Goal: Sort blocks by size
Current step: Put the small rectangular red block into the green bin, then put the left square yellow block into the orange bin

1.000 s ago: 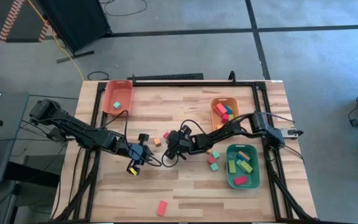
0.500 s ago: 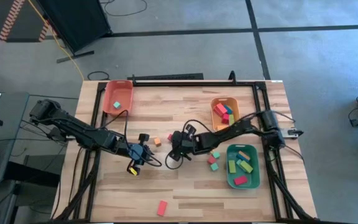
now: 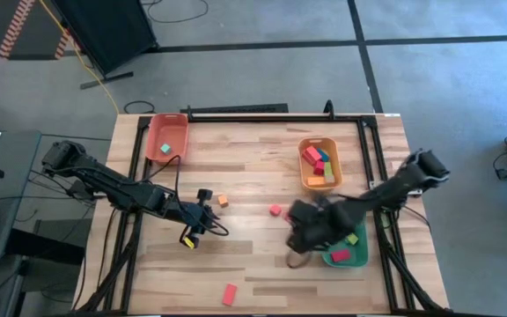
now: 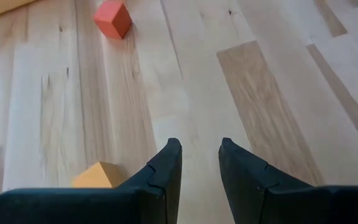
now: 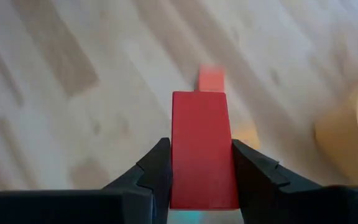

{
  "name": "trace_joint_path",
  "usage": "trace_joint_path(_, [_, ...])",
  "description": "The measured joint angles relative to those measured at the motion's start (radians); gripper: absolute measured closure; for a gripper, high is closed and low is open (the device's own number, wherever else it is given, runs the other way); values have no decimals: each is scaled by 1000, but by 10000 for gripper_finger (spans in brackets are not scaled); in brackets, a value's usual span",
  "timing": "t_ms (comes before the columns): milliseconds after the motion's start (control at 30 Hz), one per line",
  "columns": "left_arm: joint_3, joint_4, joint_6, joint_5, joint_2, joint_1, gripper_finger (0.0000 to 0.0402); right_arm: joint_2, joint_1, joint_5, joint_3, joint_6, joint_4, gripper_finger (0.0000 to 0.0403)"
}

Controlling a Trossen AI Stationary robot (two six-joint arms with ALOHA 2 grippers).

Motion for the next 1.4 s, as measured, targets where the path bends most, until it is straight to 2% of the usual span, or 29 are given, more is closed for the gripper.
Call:
trace_joint_path(133, [0,14,4,0,0,0,301,-41,126,-57,0,256,-194,244])
trace_joint_path(267, [0,18,4,0,0,0,301,-28,233,-144,0,503,-376,244])
trace_joint_path(400, [0,19,4,1,0,0,301,21,294,-187,-1,646,-480,244])
trace_joint_path(667, [0,18,-1,3,0,0,301,116,288,-277,-1,665,-532,228])
trace_joint_path(1033, [0,17,0,19,0,0,301,140,301,-262,-1,732,-556,218])
trace_joint_path(1400, [0,16,15,-45,0,1,301,140,334,-242,-1,803,-584,156])
